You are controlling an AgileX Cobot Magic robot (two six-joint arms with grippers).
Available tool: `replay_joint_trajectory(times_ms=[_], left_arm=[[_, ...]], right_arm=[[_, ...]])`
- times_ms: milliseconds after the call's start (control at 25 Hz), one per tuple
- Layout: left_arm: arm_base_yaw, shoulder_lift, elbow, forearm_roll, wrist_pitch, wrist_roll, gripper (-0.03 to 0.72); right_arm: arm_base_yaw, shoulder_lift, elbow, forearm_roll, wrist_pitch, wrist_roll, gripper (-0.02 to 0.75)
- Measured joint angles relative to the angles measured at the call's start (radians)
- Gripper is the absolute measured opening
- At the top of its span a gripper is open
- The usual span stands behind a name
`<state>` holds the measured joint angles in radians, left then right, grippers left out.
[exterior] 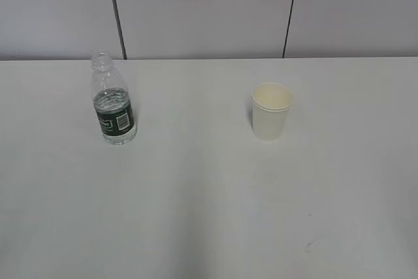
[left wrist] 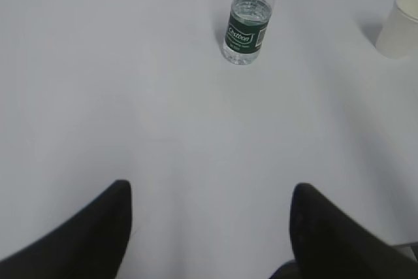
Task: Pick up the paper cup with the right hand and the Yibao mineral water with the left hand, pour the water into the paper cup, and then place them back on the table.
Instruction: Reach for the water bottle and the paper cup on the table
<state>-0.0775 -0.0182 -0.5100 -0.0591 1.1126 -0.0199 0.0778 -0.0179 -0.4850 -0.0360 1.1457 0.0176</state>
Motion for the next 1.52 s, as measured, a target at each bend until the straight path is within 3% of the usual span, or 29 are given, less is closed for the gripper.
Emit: replay_joint_trajectory(times_ms=[920,1200,1520], left_arm=[[0.0,0.0,-0.006,0.0,-0.006,0.0,0.468],[0.0,0.043,-0.041,0.003,-0.334,0.001,0.468],[0.0,0.314,-0.041,0.003,-0.594,0.038,0.468]], right_arm=[[0.0,0.0,-0.011,-0.004,-0.013,0.0,0.501],[0.0,0.012,-0.036,-0.037,-0.305,0.0,0.501],[0.0,0.328,-0.037,-0.091,-0.591,0.0,0.501]])
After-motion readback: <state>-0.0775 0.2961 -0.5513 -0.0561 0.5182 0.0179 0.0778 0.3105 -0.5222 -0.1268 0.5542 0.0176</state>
